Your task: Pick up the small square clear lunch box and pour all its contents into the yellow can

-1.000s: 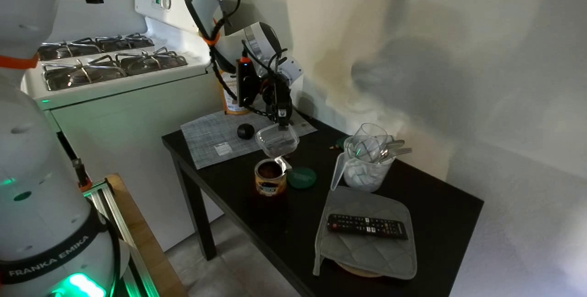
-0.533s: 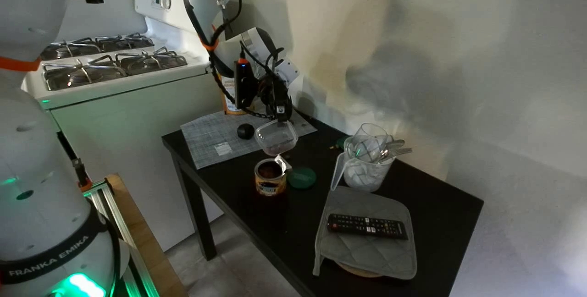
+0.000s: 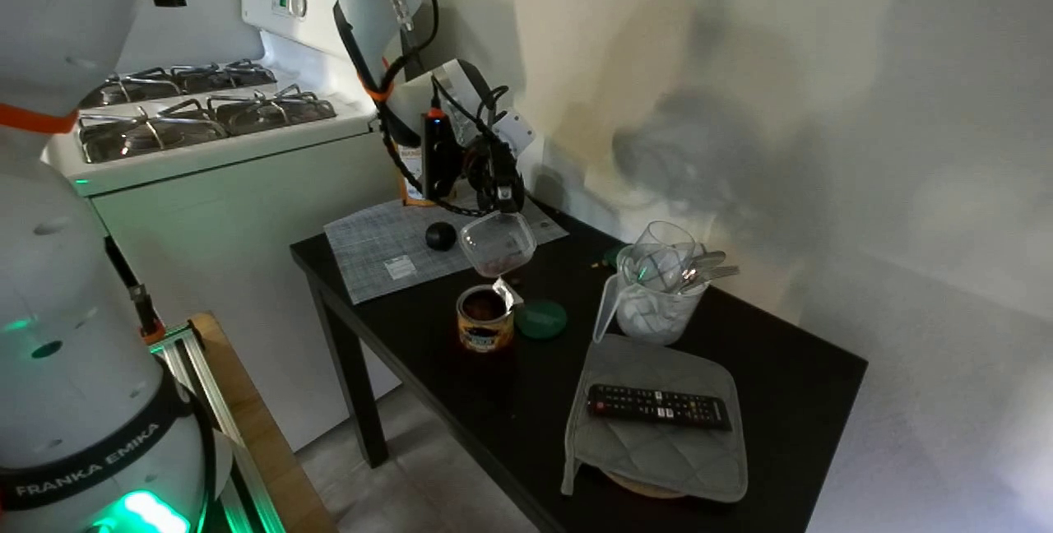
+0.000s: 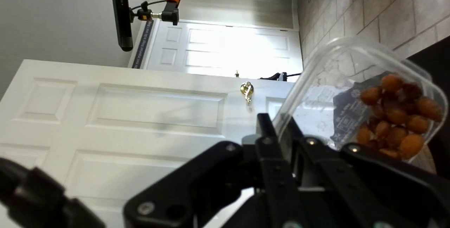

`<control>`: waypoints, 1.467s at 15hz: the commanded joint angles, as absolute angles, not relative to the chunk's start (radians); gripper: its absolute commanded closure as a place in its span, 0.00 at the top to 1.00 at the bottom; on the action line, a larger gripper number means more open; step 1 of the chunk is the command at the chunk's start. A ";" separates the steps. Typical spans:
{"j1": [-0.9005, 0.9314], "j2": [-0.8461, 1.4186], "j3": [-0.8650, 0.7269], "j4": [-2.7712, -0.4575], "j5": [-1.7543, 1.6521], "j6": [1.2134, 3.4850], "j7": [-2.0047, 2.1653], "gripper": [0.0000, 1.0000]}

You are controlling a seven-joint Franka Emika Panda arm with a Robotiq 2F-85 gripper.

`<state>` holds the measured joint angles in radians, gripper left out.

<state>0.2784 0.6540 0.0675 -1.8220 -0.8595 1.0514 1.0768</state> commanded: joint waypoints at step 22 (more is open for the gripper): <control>0.285 0.738 0.088 -1.789 -0.913 0.868 0.983 0.03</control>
